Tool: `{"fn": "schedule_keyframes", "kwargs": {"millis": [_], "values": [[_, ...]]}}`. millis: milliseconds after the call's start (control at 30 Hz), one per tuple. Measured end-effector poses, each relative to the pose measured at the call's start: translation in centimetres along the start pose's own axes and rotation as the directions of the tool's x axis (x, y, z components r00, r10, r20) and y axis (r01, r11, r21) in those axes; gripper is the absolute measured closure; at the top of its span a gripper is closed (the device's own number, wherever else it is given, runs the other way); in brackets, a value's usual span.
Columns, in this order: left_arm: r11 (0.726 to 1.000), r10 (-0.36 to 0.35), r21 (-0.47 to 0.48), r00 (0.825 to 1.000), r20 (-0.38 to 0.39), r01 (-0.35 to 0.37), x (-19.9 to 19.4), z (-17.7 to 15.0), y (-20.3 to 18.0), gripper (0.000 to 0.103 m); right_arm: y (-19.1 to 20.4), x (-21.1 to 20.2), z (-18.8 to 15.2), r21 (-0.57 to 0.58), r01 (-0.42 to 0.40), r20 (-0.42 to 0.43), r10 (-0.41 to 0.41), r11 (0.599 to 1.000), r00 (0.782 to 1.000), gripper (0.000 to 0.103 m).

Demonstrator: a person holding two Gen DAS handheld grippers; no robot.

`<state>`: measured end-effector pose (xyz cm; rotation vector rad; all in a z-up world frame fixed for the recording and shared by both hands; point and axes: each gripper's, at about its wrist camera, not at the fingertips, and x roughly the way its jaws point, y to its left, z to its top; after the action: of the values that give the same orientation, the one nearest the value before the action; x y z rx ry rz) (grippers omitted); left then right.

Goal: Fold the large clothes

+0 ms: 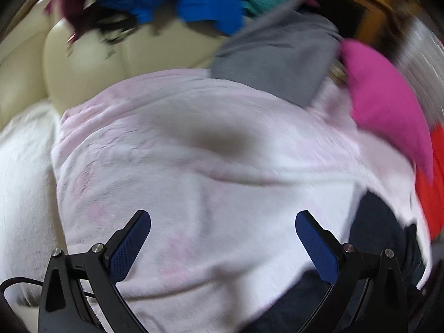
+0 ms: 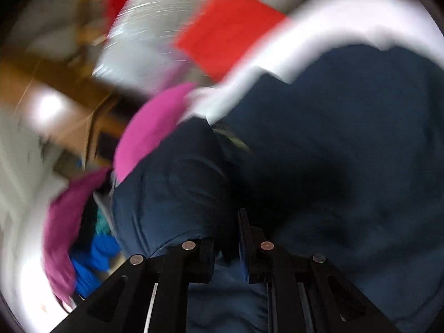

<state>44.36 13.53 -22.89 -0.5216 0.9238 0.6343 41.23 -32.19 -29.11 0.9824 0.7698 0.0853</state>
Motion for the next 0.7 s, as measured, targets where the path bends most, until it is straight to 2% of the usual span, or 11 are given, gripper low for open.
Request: {"fn": "schedule_keyframes", "kwargs": {"millis": [67,100,167,233,300,333,433,500,567,700], "values": [[0.995,-0.001,0.096,1.0,-0.008,0.002,0.1,-1.0,-2.3,0.0,-3.4,0.6,-0.4,0.125,-0.021,-0.049,0.027,0.992,0.998,0.081],[0.99,-0.001,0.141,1.0,-0.014,0.003,0.2,-1.5,-3.2,0.0,-4.4,0.7,-0.6,0.153,-0.047,-0.061,0.057,0.987,0.996,0.081],[0.974,-0.004,0.228,1.0,-0.03,0.011,0.6,-2.4,-5.0,0.0,-4.5,0.3,-0.8,0.132,-0.064,-0.076,0.075,0.989,0.994,0.079],[0.958,-0.006,0.287,0.999,-0.047,0.019,1.1,-3.2,-6.4,0.0,-3.5,-0.1,-0.5,0.066,-0.041,-0.104,0.047,0.997,0.993,0.067],[0.939,0.0,0.342,0.998,-0.066,0.023,1.6,-4.0,-7.8,0.0,-2.3,-1.4,-0.4,-0.041,0.021,-0.107,-0.025,0.999,0.994,0.032],[0.932,0.004,0.362,0.997,-0.076,0.024,1.8,-4.2,-8.2,0.0,-1.9,-2.3,-0.4,-0.091,0.051,-0.085,-0.059,0.995,0.995,0.028],[0.918,0.02,0.396,0.996,-0.091,0.018,2.3,-4.9,-9.1,0.0,0.0,-5.3,-0.9,-0.265,0.133,0.019,-0.133,0.955,0.991,0.028],[0.915,0.024,0.403,0.995,-0.093,0.016,2.3,-5.1,-9.4,0.0,2.2,-5.8,-1.3,-0.389,0.178,0.056,-0.169,0.904,0.984,0.028],[0.915,0.025,0.403,0.996,-0.09,0.013,2.2,-5.2,-9.4,0.0,5.1,-5.1,-2.3,-0.523,0.222,0.088,-0.206,0.823,0.975,0.028],[0.914,0.038,0.406,0.994,-0.101,0.006,2.6,-5.1,-9.3,0.0,9.0,-1.7,-4.6,-0.703,0.26,0.107,-0.263,0.662,0.959,0.027]]}}
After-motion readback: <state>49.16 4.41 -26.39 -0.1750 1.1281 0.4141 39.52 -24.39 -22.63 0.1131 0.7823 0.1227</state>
